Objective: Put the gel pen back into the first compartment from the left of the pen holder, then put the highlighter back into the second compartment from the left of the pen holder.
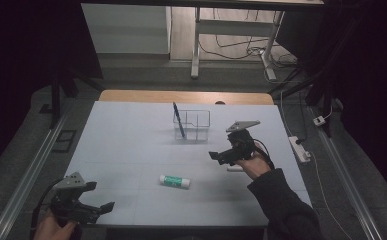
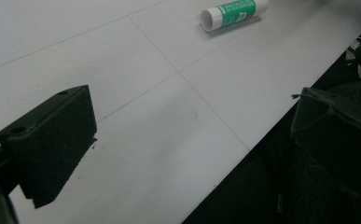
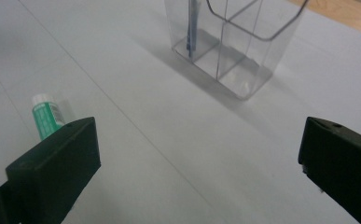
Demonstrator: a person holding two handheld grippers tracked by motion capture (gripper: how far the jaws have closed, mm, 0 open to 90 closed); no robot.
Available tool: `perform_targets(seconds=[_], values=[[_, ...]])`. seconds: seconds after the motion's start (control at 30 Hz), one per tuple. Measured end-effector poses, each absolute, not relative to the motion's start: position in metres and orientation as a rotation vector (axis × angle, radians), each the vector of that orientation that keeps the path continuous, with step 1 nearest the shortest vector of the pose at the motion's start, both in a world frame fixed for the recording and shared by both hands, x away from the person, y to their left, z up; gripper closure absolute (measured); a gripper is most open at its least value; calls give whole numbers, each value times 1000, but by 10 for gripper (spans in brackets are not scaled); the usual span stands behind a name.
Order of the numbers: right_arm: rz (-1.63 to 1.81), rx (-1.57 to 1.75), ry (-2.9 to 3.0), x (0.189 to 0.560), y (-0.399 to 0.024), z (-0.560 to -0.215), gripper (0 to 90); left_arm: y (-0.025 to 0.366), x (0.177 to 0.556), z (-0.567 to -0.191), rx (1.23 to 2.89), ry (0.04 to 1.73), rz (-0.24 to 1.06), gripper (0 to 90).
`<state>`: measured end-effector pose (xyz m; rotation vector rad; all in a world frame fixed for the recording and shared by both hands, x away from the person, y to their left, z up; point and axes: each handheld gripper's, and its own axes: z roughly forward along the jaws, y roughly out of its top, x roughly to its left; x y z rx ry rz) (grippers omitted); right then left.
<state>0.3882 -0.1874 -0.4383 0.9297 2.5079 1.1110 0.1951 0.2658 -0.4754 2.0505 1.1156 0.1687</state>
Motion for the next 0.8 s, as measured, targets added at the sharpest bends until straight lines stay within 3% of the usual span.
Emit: perform_targets(seconds=[0.8], values=[[1027, 1075, 2421, 349, -242, -463, 0, 266, 193, -475, 2050, 1107, 176, 5]])
